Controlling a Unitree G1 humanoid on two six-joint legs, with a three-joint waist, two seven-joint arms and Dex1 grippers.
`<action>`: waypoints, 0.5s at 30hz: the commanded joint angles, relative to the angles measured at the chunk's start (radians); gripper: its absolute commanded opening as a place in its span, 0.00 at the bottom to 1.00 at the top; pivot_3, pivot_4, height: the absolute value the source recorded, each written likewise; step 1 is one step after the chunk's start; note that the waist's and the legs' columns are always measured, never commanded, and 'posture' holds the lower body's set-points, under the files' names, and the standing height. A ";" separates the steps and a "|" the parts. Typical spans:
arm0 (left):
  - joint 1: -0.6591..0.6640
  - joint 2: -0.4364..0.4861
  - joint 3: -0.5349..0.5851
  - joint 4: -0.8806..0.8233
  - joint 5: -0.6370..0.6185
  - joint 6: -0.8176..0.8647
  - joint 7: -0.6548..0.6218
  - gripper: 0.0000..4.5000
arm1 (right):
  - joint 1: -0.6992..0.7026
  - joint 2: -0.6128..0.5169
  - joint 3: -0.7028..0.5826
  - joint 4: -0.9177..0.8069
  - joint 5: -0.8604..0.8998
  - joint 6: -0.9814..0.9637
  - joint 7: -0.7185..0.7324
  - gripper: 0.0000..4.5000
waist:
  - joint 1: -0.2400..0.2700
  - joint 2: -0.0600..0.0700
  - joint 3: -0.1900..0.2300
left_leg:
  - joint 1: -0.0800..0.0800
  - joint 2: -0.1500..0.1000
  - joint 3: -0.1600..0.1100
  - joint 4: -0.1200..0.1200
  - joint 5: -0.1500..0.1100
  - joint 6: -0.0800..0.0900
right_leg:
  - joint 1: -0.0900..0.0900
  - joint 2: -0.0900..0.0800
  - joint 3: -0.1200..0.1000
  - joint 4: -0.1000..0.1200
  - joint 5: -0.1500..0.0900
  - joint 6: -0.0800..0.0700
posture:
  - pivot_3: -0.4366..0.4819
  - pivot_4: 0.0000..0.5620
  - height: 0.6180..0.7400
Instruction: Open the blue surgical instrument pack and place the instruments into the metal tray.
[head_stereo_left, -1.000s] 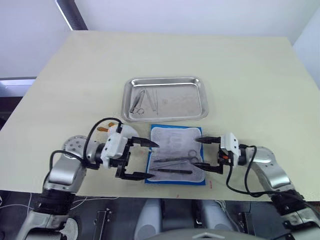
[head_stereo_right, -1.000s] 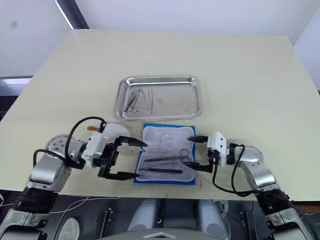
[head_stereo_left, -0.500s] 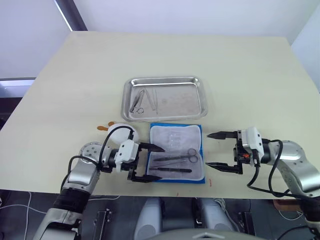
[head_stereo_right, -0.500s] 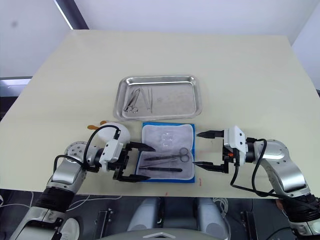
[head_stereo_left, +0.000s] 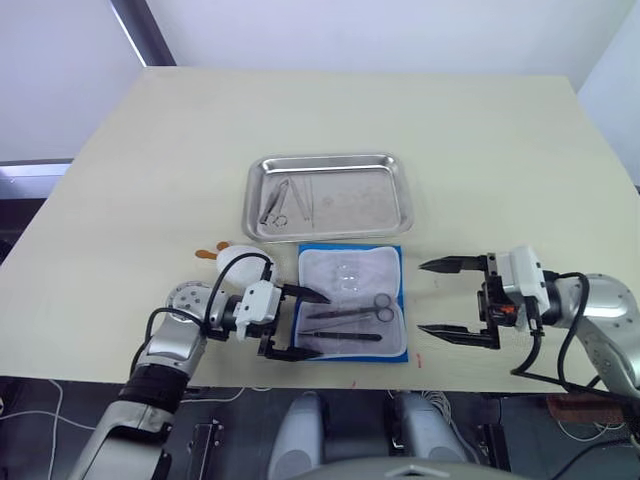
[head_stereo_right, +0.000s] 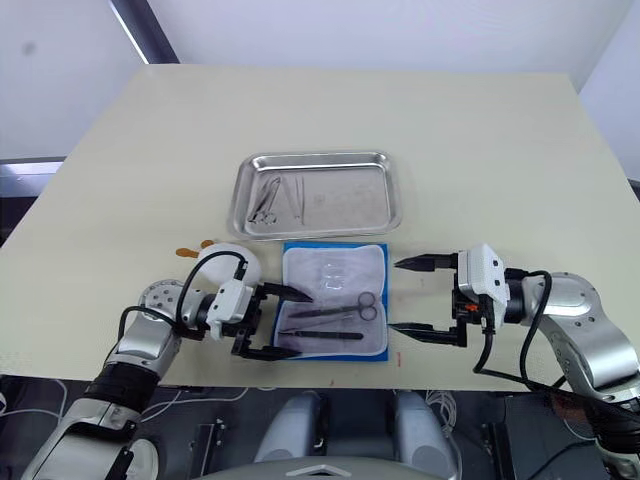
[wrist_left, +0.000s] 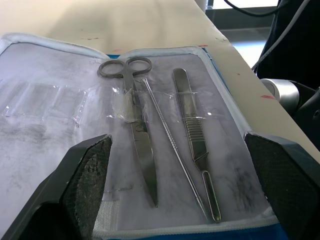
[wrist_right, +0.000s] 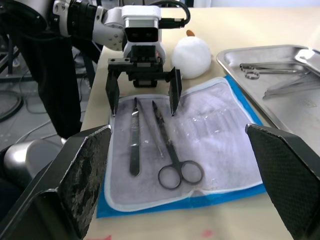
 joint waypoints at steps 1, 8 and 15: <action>0.007 0.000 -0.023 0.043 0.028 -0.006 -0.024 0.99 | 0.031 -0.041 -0.069 -0.042 0.038 -0.001 0.025 1.00 | 0.000 0.000 0.000 | 0.000 0.000 0.000 0.000 0.000 0.000 | 0.000 0.000 0.000 0.000 0.000 0.000 | 0.48 0.27 1.00; -0.001 -0.005 -0.037 0.075 0.038 -0.003 -0.017 0.99 | 0.049 -0.090 -0.131 -0.041 0.066 0.004 0.051 1.00 | 0.000 0.002 -0.001 | 0.004 0.000 0.000 0.001 0.000 0.000 | 0.003 0.001 0.000 0.001 0.000 0.000 | 0.48 0.27 1.00; -0.002 -0.012 -0.047 0.093 0.050 0.005 0.003 0.99 | 0.015 -0.078 -0.111 -0.051 0.076 0.014 0.036 1.00 | 0.000 0.004 -0.003 | 0.006 0.000 0.000 0.002 0.000 0.000 | 0.005 0.001 0.001 0.000 0.000 0.001 | 0.48 0.27 1.00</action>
